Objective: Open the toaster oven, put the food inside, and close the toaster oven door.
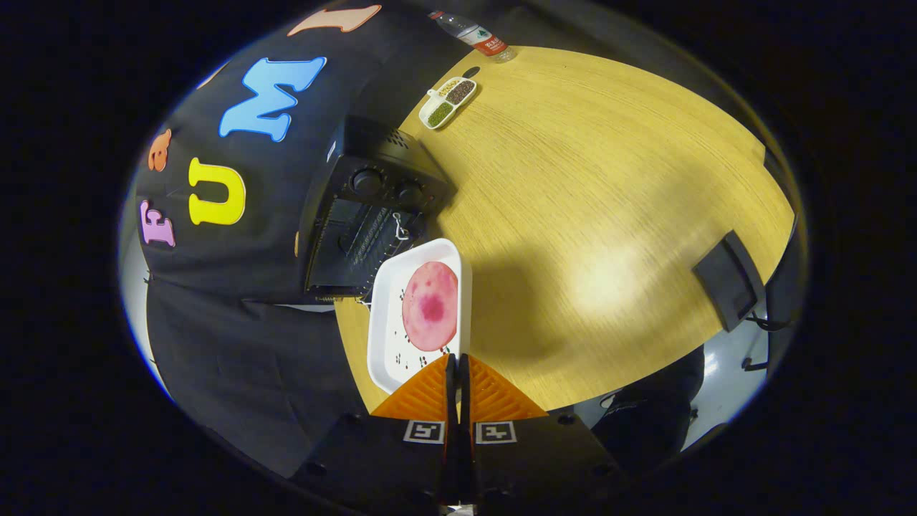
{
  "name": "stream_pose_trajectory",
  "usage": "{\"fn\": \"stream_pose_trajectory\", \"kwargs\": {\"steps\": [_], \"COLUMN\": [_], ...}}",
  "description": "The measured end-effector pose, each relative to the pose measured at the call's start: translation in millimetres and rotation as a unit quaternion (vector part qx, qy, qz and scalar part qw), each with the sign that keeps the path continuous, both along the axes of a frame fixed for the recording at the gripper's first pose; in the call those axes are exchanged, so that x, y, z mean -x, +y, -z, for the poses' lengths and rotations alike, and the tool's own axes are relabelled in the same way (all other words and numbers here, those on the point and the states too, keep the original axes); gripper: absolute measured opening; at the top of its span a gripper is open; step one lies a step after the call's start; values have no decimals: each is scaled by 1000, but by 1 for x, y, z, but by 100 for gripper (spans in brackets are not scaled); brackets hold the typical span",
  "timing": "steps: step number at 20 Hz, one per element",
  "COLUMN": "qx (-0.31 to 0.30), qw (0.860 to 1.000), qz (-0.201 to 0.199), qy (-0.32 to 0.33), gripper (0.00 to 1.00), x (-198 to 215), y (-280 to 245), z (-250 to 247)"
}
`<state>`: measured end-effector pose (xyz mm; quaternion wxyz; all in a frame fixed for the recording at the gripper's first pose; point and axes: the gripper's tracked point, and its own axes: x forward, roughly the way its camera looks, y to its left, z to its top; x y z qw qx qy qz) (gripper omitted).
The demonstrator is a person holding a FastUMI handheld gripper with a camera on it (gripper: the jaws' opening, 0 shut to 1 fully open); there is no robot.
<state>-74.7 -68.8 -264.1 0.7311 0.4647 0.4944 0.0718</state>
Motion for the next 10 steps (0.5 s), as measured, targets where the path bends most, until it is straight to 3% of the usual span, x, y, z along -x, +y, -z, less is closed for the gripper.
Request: {"fn": "stream_pose_trajectory", "kwargs": {"steps": [5, 10], "qx": [-6, -23], "qw": [1000, 999], "qz": [-3, 17], "qy": [-20, -37], "gripper": [2, 2], "x": [-3, -37], "y": [45, 81], "z": [-24, -37]}}
